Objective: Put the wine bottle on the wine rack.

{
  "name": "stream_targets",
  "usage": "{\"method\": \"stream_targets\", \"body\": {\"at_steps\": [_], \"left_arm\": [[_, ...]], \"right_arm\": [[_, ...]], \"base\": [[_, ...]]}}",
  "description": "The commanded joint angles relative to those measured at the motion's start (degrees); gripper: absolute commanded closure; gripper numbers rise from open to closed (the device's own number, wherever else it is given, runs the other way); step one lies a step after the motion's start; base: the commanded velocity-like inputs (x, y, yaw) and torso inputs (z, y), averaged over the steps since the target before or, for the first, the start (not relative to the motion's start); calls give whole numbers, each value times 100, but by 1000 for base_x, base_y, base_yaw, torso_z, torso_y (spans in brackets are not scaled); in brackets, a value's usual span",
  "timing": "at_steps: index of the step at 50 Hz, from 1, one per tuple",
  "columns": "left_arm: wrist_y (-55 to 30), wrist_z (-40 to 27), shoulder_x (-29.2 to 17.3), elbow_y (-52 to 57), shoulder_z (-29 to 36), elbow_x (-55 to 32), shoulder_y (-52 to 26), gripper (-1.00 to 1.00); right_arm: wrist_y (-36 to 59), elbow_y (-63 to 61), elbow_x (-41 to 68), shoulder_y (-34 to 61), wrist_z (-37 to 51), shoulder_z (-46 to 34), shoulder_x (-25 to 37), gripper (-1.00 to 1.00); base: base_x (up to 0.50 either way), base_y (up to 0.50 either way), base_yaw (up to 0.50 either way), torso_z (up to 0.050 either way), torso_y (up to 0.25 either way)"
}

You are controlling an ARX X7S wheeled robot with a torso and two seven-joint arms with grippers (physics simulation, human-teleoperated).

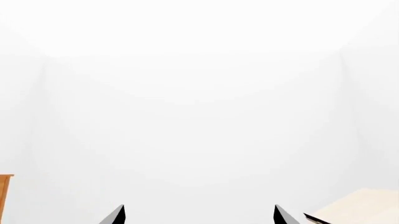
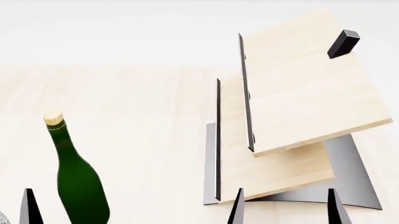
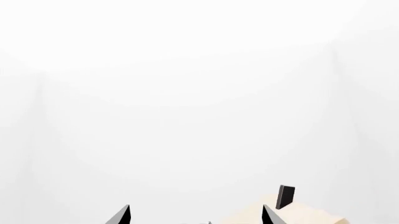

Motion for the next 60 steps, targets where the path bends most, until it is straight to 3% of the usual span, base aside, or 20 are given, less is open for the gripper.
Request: {"method": "stream_targets", "body": {"at_steps": [1,23,39,40,41,44,47,55,60], "left_arm": [[-3,-19,-16,-7,18,-2,-9,-100],[1,-63,-61,0,27,-38,-19,-100],[1,-115,-99,8,-13,-74,-36,-100],[0,-118,-102,6,-17,-77,-37,-100],[-1,-122,-106,1,-24,-87,-37,-100],[-15,-133,-113,24,-29,-81,-33,-100],[-27,-146,-123,44,-41,-82,-29,-100],[-50,-191,-146,97,-89,-91,-12,-100],[-64,-201,-158,138,-89,-97,-6,-100]], "right_arm": [[90,41,-155,38,-28,-134,10,-100],[1533,-455,-239,1086,-224,-627,-233,-100],[3572,-238,46,3220,-831,-739,-343,-100],[3790,-254,537,3255,-899,-543,-468,-100],[3050,5,257,3365,-1056,-643,-406,-100],[4497,36,1038,3854,-1236,-405,-433,-100],[4777,180,1230,4159,-1380,-345,-390,-100],[6215,1103,2961,5373,-1985,532,-483,-100],[6583,1534,3288,5838,-2288,559,-385,-100]], "base": [[0,0,0,0,0],[0,0,0,0,0],[0,0,0,0,0],[0,0,0,0,0],[0,0,0,0,0],[0,0,0,0,0],[0,0,0,0,0],[0,0,0,0,0],[0,0,0,0,0]]}}
